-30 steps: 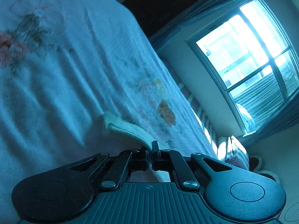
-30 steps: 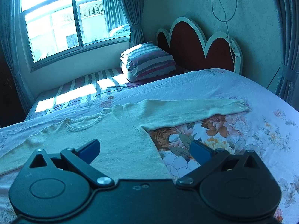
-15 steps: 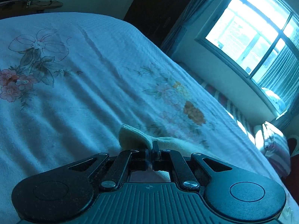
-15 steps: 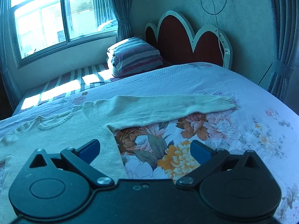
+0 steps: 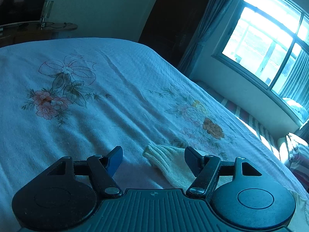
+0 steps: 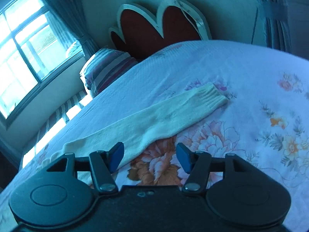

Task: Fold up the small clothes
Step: 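Grasp the other sleeve cuff with the right gripper while the left gripper holds its cuff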

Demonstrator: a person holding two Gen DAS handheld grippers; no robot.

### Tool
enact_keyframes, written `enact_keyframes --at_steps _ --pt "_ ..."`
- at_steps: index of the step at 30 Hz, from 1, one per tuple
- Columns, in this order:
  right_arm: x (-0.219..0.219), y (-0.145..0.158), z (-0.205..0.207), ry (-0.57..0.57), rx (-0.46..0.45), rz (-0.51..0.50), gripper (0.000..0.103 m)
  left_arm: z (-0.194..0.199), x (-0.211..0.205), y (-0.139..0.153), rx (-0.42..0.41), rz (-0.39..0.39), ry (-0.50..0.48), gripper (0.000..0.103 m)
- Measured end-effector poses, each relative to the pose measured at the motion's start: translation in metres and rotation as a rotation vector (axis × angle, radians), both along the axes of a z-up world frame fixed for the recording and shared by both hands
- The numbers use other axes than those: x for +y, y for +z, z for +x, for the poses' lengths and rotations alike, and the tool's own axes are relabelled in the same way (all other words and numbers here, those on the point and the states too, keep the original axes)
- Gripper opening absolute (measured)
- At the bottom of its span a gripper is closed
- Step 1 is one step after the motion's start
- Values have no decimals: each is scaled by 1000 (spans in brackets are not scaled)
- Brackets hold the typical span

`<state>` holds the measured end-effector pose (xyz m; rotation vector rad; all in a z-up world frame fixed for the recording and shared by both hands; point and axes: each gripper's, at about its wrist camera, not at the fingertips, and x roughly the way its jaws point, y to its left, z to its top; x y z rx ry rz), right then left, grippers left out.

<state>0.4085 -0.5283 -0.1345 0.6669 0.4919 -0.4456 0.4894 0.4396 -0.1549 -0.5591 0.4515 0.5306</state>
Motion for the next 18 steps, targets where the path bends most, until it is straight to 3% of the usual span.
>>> enact_keyframes --at_steps 4,9,11,12,15,16,18 --pt "-47 -33 9 -93 -74 159 64 -8 -10 -17 30 -3 21 69" --pt "-73 -43 22 -107 -153 209 60 3 -14 -18 65 42 32 69" --pt "-83 -43 31 -118 -135 208 35 7 -16 -15 89 54 40 69" --pt "-85 -41 35 -114 -116 195 8 9 -16 -14 97 58 40 69" --pt "-87 -22 29 -99 -178 111 5 10 -18 -14 112 78 35 69" --pt "-90 -20 30 -97 -161 78 5 11 -18 -15 117 88 32 69" --pt "-100 -32 41 -94 -31 75 5 12 -21 -14 135 111 24 69"
